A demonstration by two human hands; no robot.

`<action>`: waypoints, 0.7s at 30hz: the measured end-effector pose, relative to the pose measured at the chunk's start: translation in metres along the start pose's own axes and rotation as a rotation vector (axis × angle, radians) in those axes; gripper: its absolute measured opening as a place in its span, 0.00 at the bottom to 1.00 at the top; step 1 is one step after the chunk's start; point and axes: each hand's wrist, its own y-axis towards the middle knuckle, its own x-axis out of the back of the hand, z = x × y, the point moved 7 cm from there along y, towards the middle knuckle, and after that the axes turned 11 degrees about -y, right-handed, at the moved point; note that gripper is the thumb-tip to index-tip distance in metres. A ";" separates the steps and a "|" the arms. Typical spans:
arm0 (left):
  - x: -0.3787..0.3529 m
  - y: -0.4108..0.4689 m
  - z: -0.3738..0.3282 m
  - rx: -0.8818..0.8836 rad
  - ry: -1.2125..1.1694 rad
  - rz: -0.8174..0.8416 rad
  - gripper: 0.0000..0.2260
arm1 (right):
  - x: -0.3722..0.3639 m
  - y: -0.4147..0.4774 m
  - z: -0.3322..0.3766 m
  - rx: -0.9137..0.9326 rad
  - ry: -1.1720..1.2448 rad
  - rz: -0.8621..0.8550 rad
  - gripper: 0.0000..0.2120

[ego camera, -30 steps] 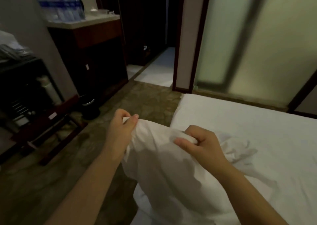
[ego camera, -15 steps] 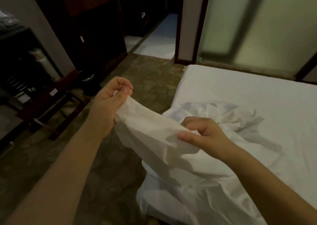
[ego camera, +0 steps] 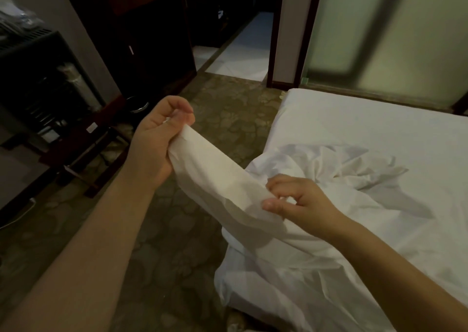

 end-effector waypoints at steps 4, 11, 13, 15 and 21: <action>0.006 -0.001 -0.001 0.009 -0.011 0.043 0.11 | 0.018 0.002 0.010 0.183 -0.266 -0.257 0.12; 0.013 -0.002 0.000 -0.013 0.368 0.028 0.09 | 0.029 0.001 0.016 0.147 -0.469 -0.528 0.12; 0.017 0.001 -0.002 -0.051 0.458 -0.025 0.09 | 0.034 0.005 0.020 0.180 -0.505 -0.497 0.13; 0.018 0.004 -0.006 -0.085 0.455 -0.067 0.11 | 0.034 0.008 0.023 0.211 -0.515 -0.422 0.13; -0.021 0.010 0.001 0.009 0.648 0.205 0.05 | 0.046 0.004 0.018 0.182 -0.622 -0.506 0.15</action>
